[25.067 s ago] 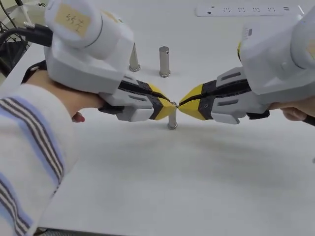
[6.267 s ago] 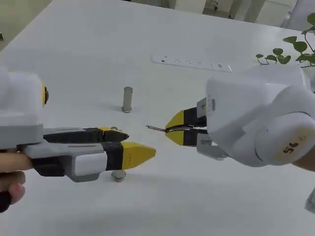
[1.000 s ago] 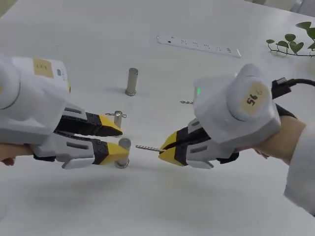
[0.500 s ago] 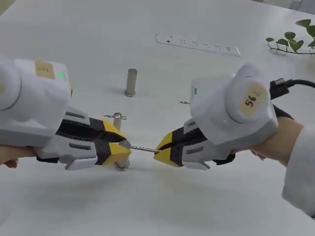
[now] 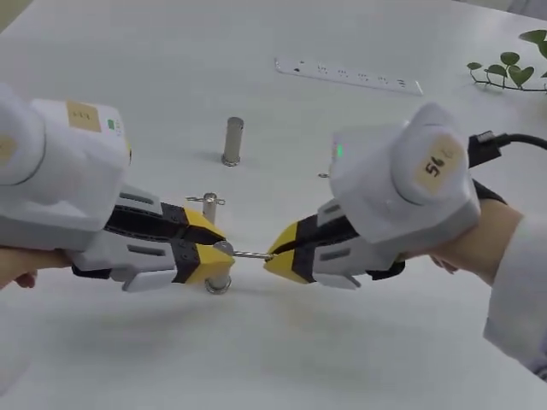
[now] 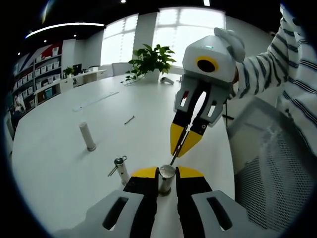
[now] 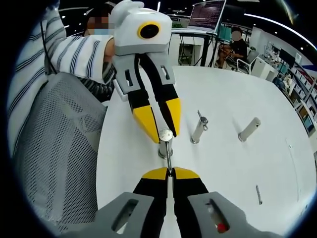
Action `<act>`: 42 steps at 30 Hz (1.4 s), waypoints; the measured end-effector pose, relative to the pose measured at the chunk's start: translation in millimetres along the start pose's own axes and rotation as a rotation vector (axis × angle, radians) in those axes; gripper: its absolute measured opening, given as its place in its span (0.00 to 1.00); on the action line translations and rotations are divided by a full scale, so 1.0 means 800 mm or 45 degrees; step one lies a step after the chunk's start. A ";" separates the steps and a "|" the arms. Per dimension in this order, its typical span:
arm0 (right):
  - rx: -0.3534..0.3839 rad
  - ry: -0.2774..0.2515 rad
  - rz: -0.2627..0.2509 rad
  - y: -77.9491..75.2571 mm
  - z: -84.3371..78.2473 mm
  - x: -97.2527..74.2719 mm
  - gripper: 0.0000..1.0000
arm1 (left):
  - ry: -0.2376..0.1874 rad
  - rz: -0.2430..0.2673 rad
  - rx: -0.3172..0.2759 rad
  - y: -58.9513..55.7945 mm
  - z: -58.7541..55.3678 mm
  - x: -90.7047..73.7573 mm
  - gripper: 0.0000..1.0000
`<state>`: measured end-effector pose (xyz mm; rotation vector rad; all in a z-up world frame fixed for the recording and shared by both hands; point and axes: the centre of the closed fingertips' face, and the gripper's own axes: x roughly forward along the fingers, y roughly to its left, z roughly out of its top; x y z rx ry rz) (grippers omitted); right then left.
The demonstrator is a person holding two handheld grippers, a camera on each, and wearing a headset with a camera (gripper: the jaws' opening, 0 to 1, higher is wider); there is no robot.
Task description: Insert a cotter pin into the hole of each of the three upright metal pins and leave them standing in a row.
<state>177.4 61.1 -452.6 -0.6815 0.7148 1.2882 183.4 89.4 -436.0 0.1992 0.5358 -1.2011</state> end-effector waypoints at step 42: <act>-0.022 -0.100 0.042 0.008 0.025 0.014 0.00 | -0.015 0.012 -0.080 -0.005 0.006 -0.001 0.10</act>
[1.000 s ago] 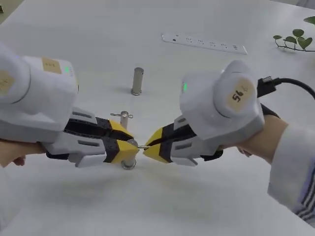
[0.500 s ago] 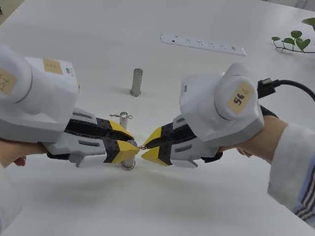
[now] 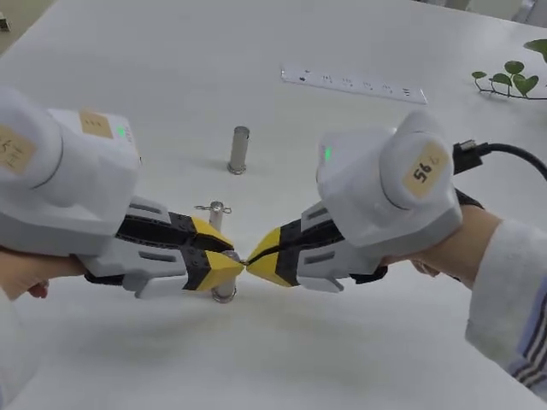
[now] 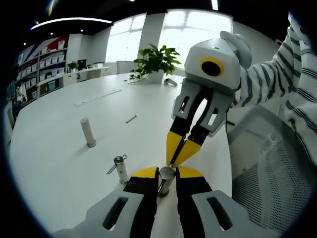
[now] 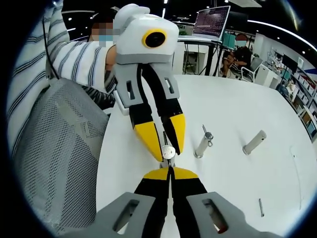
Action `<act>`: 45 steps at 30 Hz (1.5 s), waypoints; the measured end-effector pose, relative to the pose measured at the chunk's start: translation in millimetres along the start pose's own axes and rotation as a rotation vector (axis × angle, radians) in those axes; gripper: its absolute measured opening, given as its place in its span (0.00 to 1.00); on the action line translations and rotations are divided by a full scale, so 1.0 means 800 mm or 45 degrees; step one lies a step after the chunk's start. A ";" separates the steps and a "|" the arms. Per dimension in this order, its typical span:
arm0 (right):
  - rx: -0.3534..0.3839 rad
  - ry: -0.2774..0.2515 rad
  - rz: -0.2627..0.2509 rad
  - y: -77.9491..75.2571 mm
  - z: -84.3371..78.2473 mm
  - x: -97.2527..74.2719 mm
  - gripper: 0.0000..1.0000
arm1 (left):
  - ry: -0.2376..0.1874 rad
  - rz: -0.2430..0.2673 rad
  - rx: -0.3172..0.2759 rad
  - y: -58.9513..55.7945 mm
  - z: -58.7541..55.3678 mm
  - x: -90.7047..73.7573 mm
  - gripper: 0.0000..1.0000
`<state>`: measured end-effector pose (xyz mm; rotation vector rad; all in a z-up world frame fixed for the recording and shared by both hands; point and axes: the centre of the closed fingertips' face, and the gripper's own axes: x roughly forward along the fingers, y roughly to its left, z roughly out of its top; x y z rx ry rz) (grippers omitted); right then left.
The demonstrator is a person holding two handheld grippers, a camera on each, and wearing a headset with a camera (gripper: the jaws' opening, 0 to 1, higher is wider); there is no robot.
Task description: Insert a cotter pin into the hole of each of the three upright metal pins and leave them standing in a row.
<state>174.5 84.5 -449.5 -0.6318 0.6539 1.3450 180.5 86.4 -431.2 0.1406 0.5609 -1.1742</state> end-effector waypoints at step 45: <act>0.159 -0.318 -0.007 0.005 0.004 0.059 0.15 | -0.248 0.119 -0.168 -0.009 -0.021 -0.042 0.99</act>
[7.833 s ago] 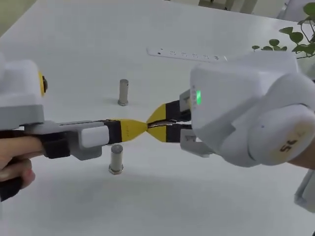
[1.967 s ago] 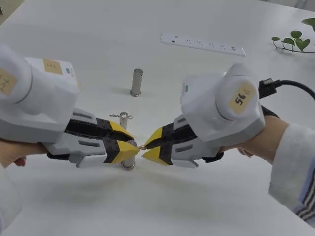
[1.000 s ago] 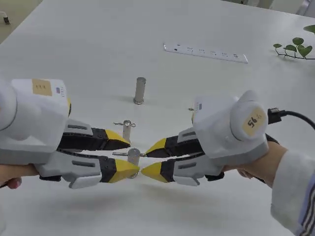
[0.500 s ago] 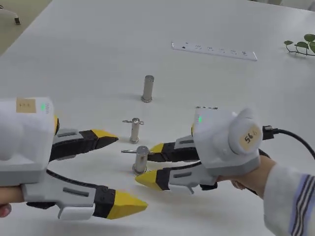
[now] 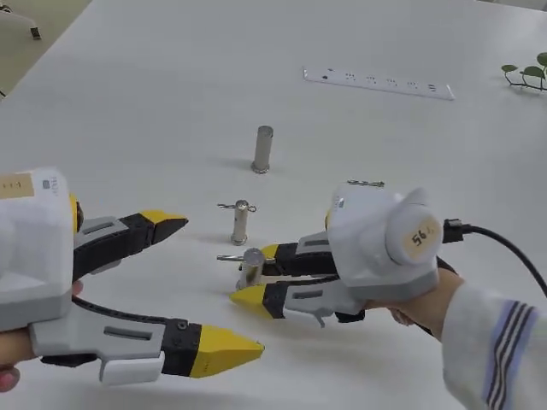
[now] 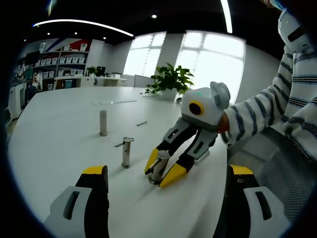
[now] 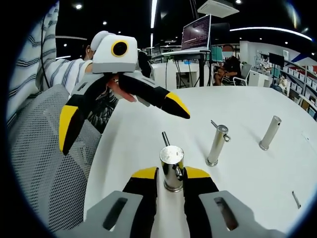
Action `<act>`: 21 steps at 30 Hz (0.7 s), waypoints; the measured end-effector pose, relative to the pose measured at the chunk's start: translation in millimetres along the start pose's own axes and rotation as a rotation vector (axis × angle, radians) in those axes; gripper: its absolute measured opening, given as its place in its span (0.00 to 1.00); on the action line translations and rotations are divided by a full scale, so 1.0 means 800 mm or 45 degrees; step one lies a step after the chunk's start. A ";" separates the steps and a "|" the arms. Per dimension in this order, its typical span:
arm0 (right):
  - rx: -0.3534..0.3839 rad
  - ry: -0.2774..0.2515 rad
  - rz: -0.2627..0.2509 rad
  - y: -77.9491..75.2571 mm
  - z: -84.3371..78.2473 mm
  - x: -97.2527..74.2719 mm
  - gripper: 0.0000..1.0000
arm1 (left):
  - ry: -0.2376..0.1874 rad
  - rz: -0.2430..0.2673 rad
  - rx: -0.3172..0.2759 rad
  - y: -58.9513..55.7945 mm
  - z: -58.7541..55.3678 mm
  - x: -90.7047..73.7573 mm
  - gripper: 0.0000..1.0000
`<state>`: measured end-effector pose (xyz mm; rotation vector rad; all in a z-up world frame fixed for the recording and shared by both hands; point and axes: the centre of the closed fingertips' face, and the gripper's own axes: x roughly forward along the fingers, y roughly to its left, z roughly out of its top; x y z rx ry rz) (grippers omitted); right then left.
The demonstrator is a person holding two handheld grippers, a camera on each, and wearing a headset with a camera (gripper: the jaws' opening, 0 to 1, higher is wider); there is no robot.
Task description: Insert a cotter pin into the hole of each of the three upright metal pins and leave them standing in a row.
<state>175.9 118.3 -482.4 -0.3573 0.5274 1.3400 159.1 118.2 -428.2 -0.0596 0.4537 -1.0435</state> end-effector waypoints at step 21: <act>-0.074 0.022 -0.049 0.003 0.004 -0.018 0.08 | 0.076 -0.013 -0.004 0.000 -0.018 0.005 0.99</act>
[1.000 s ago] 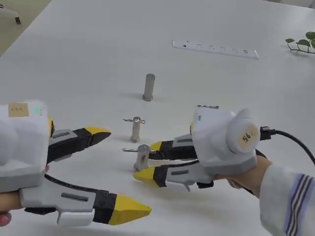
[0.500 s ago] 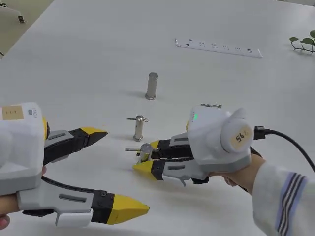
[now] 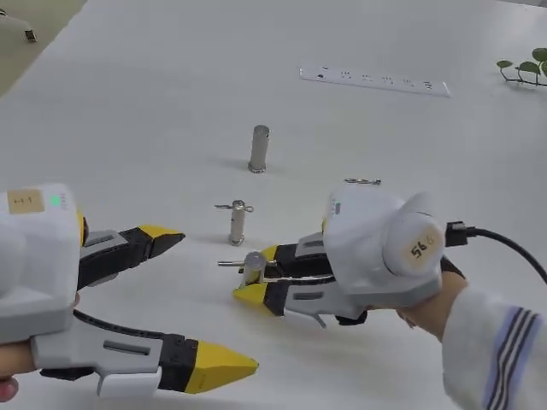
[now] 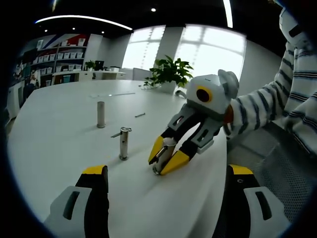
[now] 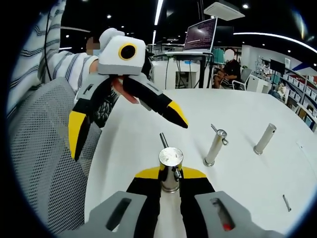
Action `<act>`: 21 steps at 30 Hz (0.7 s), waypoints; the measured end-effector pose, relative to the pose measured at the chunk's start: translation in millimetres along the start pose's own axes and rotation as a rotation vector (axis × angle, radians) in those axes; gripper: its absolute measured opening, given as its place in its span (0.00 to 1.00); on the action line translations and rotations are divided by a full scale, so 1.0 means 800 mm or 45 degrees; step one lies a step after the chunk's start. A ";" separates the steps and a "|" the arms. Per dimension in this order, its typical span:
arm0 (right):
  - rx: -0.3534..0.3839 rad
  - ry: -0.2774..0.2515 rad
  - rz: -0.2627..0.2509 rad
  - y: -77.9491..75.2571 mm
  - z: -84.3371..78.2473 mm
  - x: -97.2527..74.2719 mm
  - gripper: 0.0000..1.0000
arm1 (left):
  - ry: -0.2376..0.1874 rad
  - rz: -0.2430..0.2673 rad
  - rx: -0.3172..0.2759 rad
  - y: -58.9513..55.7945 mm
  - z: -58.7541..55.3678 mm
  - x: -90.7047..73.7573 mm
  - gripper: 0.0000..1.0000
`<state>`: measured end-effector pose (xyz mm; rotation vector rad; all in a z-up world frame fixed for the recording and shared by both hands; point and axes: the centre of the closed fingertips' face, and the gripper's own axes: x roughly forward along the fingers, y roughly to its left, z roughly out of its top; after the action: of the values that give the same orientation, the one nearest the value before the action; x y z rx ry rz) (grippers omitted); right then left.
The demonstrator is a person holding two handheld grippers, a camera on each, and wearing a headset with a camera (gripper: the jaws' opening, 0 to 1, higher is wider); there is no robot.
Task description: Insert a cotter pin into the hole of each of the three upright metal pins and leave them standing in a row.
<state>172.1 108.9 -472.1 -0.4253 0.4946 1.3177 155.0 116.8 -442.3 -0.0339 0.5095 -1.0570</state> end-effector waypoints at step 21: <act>0.106 -0.024 -0.134 -0.075 -0.021 -0.068 0.08 | -0.012 0.070 -0.032 0.019 0.001 -0.007 0.99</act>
<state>219.8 43.8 -453.9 -0.3648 0.5031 1.1945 165.4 128.8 -443.2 -0.0466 0.5128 -0.9966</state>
